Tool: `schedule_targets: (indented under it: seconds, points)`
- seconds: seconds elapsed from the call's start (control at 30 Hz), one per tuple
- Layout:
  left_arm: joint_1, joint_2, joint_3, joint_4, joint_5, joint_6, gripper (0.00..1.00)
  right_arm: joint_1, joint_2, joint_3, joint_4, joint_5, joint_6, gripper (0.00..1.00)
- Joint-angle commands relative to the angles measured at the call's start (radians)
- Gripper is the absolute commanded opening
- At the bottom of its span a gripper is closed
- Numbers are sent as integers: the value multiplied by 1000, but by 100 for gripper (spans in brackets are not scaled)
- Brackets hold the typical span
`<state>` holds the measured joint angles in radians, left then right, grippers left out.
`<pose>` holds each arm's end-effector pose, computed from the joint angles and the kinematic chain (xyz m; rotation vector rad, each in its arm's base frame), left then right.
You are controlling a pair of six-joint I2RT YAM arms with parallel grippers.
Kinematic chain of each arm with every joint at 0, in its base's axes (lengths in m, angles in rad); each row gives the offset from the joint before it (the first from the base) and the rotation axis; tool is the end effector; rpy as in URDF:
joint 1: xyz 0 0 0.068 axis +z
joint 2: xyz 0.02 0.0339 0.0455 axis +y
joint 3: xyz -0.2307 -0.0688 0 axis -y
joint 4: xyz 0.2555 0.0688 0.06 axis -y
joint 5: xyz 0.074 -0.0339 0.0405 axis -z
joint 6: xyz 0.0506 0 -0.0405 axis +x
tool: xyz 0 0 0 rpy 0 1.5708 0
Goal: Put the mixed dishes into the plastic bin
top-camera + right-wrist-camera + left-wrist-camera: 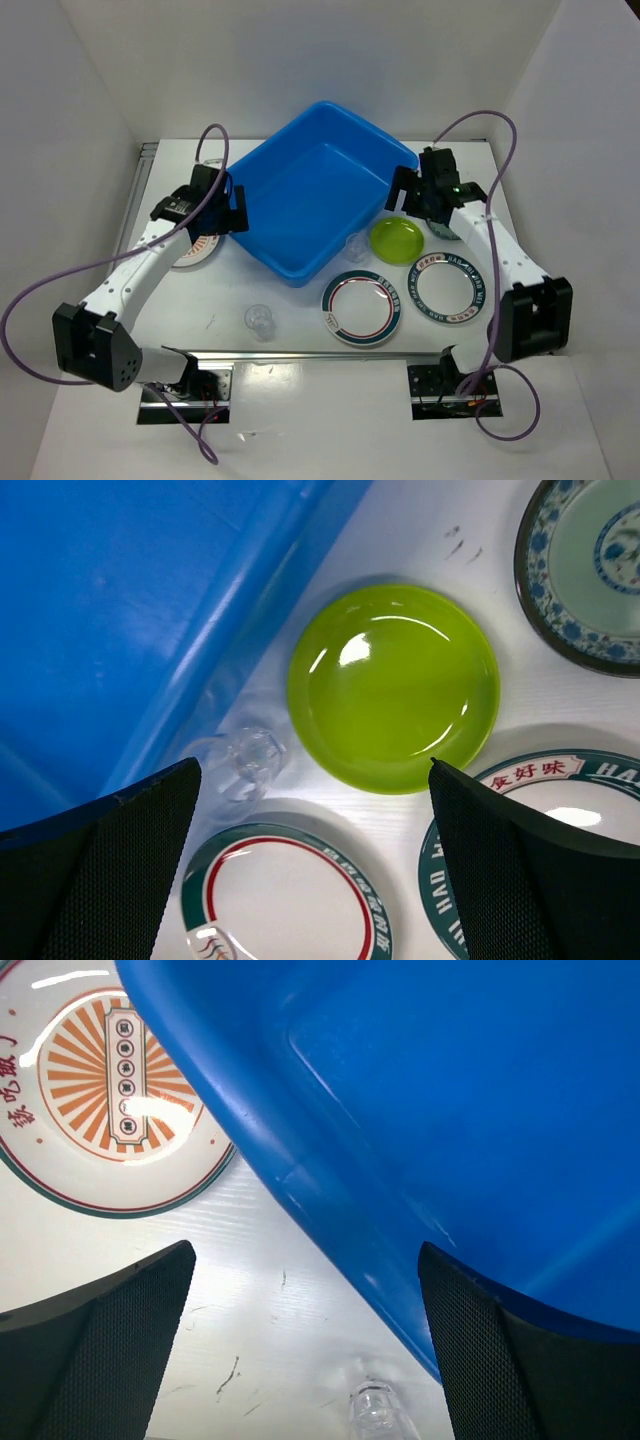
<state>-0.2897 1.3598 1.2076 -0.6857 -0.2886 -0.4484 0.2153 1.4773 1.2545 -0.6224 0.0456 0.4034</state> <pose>0.3063 -0.0763 0.2686 -0.3183 2.3423 -0.0069 0.3361 0.0711 0.2521 0.2489 2.4148 0.2278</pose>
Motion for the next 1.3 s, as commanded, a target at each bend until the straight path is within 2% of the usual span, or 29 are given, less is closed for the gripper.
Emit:
schedule_targets:
  seconds: [0.0,0.2,0.27,0.3,0.33,0.37,0.4,0.43,0.5,0.53,0.6,0.67,0.77,0.9,1.0,1.07,1.17,1.27]
  points:
    - [1,-47,18,21,6,2,99,2,-159,2,20,8,20,100]
    - [1,-145,17,116,149,22,99,2,-207,-76,114,-35,11,100]
    - [1,-206,4,158,79,-25,99,2,-236,-90,145,-35,0,98]
    - [1,-224,-5,173,53,-26,99,2,-236,-90,176,-45,0,93]
    - [1,-241,-23,189,28,-35,99,2,-251,-90,185,-46,-14,64]
    - [1,-273,-23,199,-6,-53,99,2,-252,-73,185,-35,-14,45]
    - [1,-286,-35,215,-39,-67,99,2,-239,-43,185,-35,-27,34]
    - [1,-297,-36,215,-49,-79,99,2,-230,-29,161,-35,-37,30]
    - [1,-327,-62,235,-58,-101,99,2,-209,-29,151,-84,-37,37]
    - [1,-358,-94,259,-67,-111,99,2,-218,-134,168,-181,33,46]
    - [1,-358,-108,259,-67,-111,99,2,-227,-197,211,-225,77,54]
    - [1,-358,-131,268,-58,-102,99,2,-213,-268,237,-301,130,54]
    - [1,-347,-140,278,-46,-93,99,41,-160,-294,247,-325,172,50]
    - [1,-347,-149,296,-46,-93,99,114,-111,-305,286,-274,193,49]
    - [1,-347,-169,305,-46,-84,99,124,-48,-273,296,-231,193,43]
    - [1,-347,-169,314,-46,-84,99,139,50,-218,280,-193,152,37]
    - [1,-358,-169,314,-55,-84,99,185,92,-184,245,-97,129,36]
    - [1,-367,-178,314,-64,-84,99,185,118,-184,259,-96,129,35]
